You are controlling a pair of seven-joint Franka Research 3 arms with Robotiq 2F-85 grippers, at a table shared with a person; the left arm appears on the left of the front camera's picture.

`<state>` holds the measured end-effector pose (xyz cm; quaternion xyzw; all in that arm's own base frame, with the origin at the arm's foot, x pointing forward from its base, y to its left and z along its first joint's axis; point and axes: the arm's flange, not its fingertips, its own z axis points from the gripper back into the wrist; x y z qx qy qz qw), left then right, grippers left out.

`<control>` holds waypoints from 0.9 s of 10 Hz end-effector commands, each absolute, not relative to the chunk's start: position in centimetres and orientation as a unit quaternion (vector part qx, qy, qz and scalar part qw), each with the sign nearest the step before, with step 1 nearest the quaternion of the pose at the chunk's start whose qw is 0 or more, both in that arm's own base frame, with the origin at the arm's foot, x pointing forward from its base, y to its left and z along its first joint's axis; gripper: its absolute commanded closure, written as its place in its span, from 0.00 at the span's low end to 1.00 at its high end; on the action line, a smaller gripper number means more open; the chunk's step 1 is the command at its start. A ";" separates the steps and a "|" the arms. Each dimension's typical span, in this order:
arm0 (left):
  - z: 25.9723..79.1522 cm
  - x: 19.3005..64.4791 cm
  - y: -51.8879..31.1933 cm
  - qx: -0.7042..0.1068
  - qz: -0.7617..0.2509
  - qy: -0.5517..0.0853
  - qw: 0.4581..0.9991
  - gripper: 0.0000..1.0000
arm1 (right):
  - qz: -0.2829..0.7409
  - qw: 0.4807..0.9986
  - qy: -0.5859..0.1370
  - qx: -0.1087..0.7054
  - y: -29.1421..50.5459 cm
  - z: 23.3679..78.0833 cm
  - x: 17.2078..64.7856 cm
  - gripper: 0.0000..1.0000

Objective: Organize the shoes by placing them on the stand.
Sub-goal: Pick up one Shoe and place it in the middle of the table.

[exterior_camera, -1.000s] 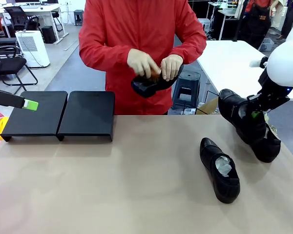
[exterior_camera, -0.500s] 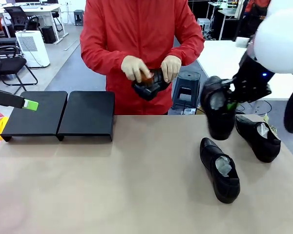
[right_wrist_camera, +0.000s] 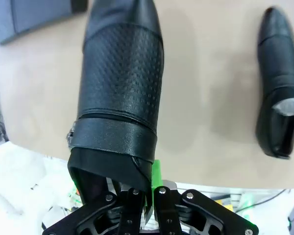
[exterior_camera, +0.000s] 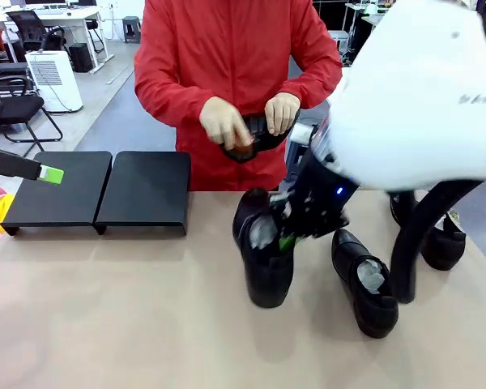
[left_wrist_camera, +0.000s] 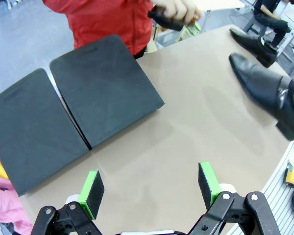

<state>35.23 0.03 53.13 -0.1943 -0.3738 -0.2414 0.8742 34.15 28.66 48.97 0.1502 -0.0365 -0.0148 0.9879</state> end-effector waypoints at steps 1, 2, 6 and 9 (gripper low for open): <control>53.1 35.3 0.2 -0.199 -0.248 -0.376 0.871 0.00 | -0.031 0.986 -0.044 0.157 30.5 45.8 34.3 1.00; 53.1 35.3 0.2 -0.199 -0.248 -0.376 0.871 0.00 | -0.037 0.987 -0.050 0.151 31.6 44.1 33.7 1.00; 53.1 35.3 0.2 -0.199 -0.248 -0.376 0.871 0.00 | -0.032 0.992 -0.025 0.123 33.7 39.1 33.2 1.00; 53.1 35.3 0.2 -0.199 -0.248 -0.376 0.871 0.00 | -0.043 0.992 -0.016 0.118 34.6 36.4 33.7 1.00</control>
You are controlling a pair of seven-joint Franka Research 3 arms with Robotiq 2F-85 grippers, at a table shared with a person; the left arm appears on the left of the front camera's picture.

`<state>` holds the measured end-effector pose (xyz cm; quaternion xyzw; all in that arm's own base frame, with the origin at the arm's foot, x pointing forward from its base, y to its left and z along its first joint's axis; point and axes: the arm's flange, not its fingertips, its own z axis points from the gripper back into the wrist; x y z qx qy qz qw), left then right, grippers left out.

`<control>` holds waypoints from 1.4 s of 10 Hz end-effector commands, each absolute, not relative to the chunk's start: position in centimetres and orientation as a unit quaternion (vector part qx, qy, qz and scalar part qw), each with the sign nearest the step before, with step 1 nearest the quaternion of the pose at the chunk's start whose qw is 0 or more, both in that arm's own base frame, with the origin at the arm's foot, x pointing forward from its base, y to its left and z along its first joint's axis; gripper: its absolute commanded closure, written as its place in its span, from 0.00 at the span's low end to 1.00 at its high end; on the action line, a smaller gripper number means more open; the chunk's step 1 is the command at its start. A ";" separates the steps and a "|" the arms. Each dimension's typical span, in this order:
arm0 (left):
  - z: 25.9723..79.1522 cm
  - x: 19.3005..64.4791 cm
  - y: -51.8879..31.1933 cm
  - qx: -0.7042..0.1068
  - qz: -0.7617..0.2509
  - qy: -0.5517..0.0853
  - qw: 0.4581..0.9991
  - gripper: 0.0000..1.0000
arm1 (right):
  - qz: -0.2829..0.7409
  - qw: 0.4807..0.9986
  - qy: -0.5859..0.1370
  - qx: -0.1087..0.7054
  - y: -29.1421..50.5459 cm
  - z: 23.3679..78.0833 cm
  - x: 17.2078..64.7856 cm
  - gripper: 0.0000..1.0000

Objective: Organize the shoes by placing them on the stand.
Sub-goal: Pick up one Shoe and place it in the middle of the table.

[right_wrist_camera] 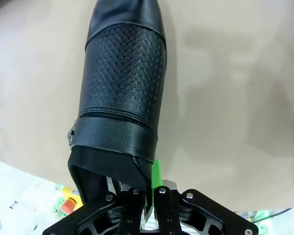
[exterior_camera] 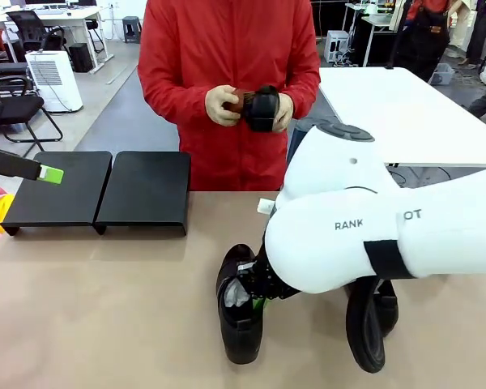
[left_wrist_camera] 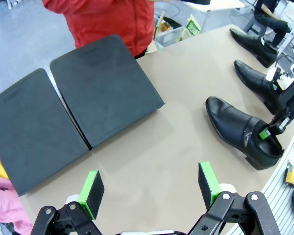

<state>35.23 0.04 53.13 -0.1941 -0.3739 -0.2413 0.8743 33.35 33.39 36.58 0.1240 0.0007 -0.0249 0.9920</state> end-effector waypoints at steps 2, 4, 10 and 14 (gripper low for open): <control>53.1 35.3 0.2 -0.199 -0.248 -0.376 0.871 0.00 | -0.046 0.992 -0.018 0.115 35.1 35.3 34.1 1.00; 53.1 35.3 0.2 -0.199 -0.248 -0.376 0.871 0.00 | -0.043 0.993 -0.003 0.113 35.2 34.8 34.5 1.00; 53.1 35.3 0.2 -0.199 -0.248 -0.376 0.871 0.00 | -0.044 0.992 0.018 0.120 33.3 35.8 34.6 0.00; 53.1 35.3 0.2 -0.199 -0.248 -0.376 0.871 0.00 | -0.044 0.993 0.011 0.112 33.1 35.2 34.7 0.00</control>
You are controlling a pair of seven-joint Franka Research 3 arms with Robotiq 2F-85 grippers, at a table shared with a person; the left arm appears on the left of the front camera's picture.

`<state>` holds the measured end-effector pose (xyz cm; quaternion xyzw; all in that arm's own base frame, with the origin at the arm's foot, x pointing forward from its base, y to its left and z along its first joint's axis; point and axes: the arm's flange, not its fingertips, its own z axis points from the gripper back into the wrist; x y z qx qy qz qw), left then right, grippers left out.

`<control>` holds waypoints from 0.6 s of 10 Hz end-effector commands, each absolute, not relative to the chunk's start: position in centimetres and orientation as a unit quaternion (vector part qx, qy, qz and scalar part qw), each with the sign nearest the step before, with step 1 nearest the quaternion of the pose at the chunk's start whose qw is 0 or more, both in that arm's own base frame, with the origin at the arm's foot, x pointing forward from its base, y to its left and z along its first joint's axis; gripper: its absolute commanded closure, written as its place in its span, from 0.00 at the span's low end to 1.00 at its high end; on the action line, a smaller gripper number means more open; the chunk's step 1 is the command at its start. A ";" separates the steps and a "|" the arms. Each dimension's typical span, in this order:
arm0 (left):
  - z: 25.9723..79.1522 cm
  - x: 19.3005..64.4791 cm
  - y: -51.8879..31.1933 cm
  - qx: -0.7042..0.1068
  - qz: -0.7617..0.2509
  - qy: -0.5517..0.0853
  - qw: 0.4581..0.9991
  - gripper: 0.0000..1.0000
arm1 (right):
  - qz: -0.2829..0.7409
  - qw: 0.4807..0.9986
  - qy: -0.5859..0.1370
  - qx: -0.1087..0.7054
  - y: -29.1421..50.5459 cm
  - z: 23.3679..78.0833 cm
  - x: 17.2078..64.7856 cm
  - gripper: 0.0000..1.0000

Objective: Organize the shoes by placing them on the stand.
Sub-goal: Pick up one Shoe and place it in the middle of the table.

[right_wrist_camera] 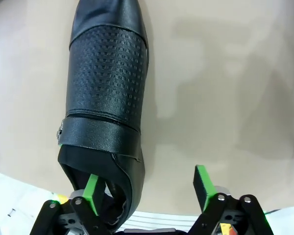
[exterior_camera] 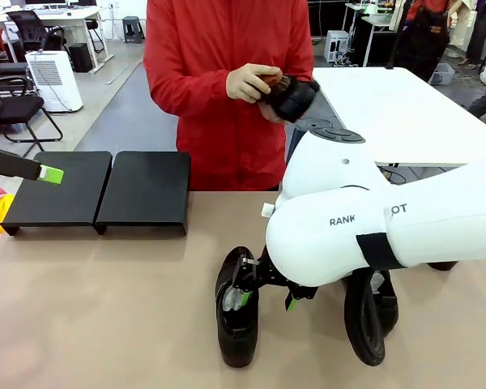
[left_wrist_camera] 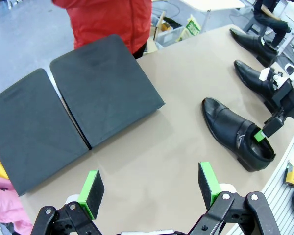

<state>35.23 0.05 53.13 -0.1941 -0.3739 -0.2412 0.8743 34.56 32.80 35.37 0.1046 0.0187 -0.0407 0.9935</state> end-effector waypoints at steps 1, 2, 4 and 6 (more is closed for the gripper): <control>53.1 35.3 0.2 -0.199 -0.248 -0.376 0.871 0.00 | -0.044 0.993 0.011 0.112 33.1 35.2 34.7 0.00; 53.1 35.3 0.2 -0.199 -0.248 -0.376 0.871 0.00 | -0.044 0.993 0.011 0.112 33.1 35.2 34.7 0.00; 53.1 35.3 0.2 -0.199 -0.248 -0.376 0.871 0.00 | -0.044 0.993 0.011 0.112 33.1 35.2 34.7 0.00; 53.1 35.3 0.2 -0.199 -0.248 -0.376 0.871 0.00 | -0.044 0.993 0.011 0.112 33.1 35.2 34.7 0.00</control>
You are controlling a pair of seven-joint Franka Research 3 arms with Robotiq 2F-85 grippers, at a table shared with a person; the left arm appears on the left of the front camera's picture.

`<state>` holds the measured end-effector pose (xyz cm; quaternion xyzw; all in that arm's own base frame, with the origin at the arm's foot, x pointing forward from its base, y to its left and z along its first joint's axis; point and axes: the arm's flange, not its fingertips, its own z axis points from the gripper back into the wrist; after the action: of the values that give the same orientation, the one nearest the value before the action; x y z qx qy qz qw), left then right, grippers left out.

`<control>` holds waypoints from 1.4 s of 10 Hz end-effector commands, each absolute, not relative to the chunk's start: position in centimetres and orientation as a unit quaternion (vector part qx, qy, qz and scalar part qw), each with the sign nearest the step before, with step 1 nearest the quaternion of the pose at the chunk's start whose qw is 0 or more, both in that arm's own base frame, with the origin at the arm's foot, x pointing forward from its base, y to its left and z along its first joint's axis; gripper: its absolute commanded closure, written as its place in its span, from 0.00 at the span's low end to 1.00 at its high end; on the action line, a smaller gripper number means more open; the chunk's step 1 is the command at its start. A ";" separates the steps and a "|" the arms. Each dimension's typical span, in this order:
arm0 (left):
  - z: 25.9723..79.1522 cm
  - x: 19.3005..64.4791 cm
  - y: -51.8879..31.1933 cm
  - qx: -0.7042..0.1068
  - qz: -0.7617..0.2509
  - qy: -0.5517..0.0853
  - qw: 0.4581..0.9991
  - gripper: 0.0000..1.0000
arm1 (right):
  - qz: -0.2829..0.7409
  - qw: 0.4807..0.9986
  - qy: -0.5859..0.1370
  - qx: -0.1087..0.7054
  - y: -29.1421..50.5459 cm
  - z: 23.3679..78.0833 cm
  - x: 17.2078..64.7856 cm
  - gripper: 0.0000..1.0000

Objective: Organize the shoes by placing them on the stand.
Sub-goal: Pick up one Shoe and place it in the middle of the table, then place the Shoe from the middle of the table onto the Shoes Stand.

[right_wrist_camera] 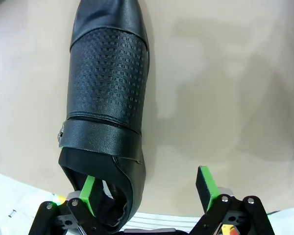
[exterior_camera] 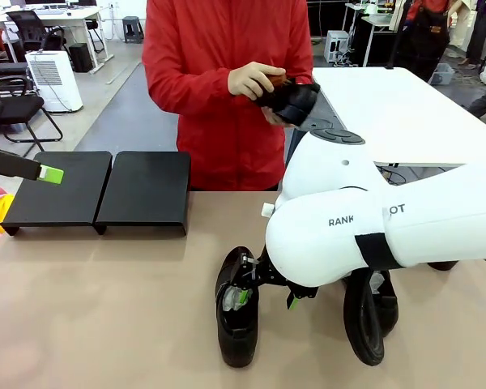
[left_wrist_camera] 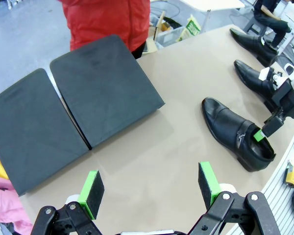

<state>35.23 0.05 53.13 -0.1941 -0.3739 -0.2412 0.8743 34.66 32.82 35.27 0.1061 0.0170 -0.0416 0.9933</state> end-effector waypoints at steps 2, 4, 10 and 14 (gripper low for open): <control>53.1 35.3 0.2 -0.199 -0.248 -0.376 0.871 0.00 | -0.044 0.993 0.011 0.112 33.1 35.2 34.7 0.00; 53.1 35.3 0.2 -0.199 -0.248 -0.376 0.871 0.00 | -0.044 0.993 0.011 0.112 33.1 35.2 34.7 0.00; 53.1 35.3 0.2 -0.199 -0.248 -0.376 0.871 0.00 | -0.044 0.993 0.011 0.112 33.1 35.2 34.7 0.00; 53.1 35.3 0.2 -0.199 -0.248 -0.376 0.871 0.00 | -0.044 0.993 0.011 0.112 33.1 35.2 34.7 0.00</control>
<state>35.23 0.05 53.13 -0.1941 -0.3739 -0.2412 0.8743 34.66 32.82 35.27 0.1061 0.0170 -0.0416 0.9933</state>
